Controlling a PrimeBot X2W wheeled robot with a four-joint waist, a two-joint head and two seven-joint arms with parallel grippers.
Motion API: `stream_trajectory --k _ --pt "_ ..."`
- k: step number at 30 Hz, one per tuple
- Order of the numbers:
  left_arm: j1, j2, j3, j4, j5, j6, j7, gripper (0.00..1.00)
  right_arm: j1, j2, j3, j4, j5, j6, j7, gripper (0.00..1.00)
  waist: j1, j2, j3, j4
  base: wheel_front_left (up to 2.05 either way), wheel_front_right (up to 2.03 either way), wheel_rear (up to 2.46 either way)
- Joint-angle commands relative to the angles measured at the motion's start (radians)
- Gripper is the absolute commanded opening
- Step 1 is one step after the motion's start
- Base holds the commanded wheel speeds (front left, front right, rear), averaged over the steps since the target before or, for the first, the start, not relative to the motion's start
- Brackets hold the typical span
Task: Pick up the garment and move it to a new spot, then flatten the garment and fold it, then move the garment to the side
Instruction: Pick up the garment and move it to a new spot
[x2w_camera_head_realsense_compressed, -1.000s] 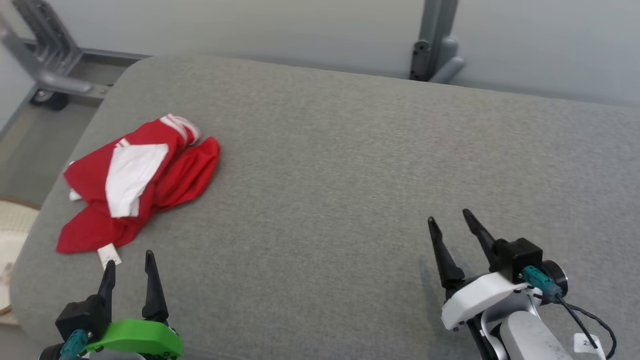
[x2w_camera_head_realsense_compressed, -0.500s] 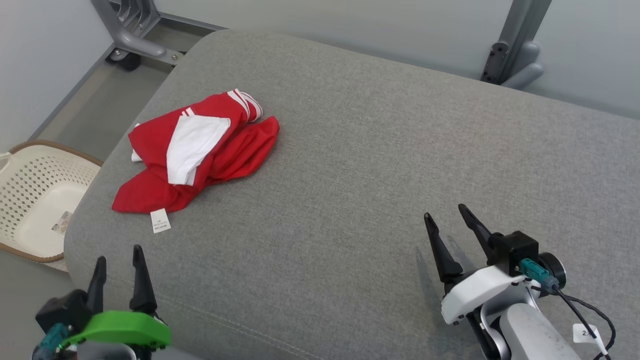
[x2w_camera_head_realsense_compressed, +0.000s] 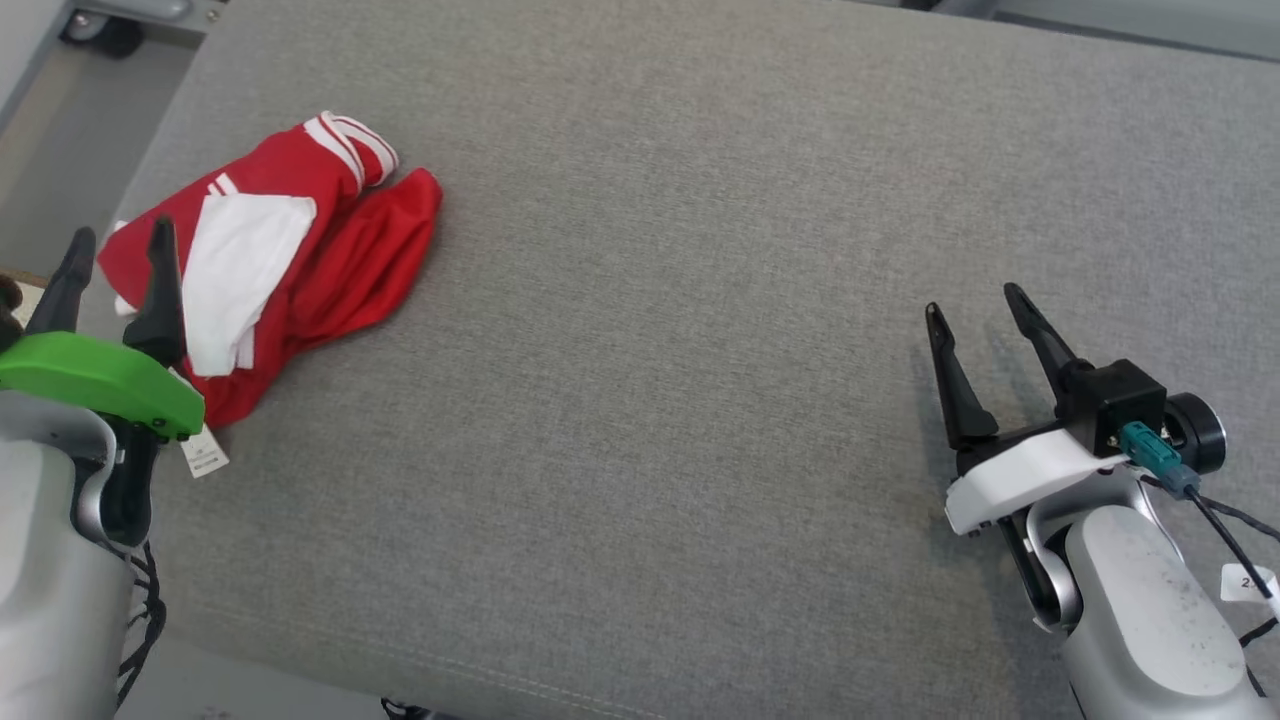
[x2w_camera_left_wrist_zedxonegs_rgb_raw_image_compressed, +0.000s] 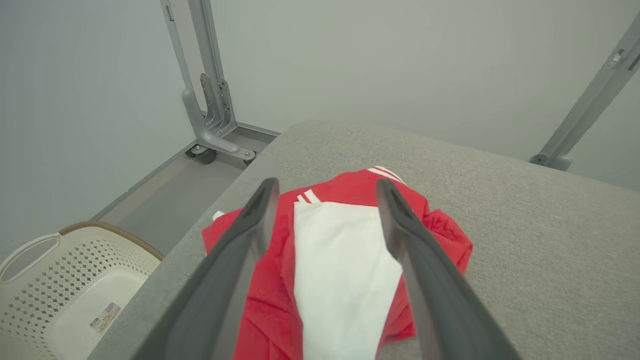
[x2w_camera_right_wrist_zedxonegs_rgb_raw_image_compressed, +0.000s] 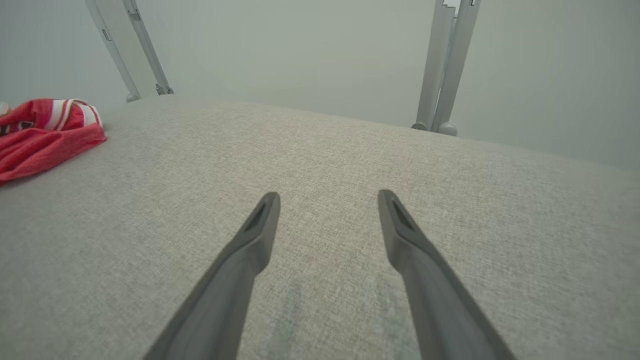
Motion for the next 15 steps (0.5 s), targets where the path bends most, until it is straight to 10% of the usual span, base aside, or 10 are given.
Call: stream_trajectory --k 1,11,13,15 --pt "-0.028 0.018 -0.035 0.022 -0.047 -0.002 0.024 1.00 -0.019 -0.005 -0.002 -0.006 -0.006 -0.001 -0.003 1.00 0.0000 0.0000 0.083 -0.082 0.00 0.00 0.00" --pt "-0.110 0.051 -0.147 0.314 -0.221 -0.002 0.152 1.00 -0.037 -0.013 -0.003 0.001 -0.009 -0.001 -0.003 1.00 0.0000 0.0000 0.130 -0.154 0.00 0.00 0.00" --pt "-0.121 0.038 -0.159 0.335 -0.234 -0.002 0.133 0.00 -0.040 -0.009 -0.006 0.001 -0.003 -0.001 -0.003 1.00 0.0000 0.0000 0.126 -0.161 0.00 0.00 0.00" --pt "-0.125 0.040 -0.169 0.338 -0.233 -0.002 0.117 0.00 -0.042 -0.006 -0.008 0.000 -0.001 -0.001 -0.003 1.00 0.0000 0.0000 0.123 -0.163 0.00 0.00 0.00"
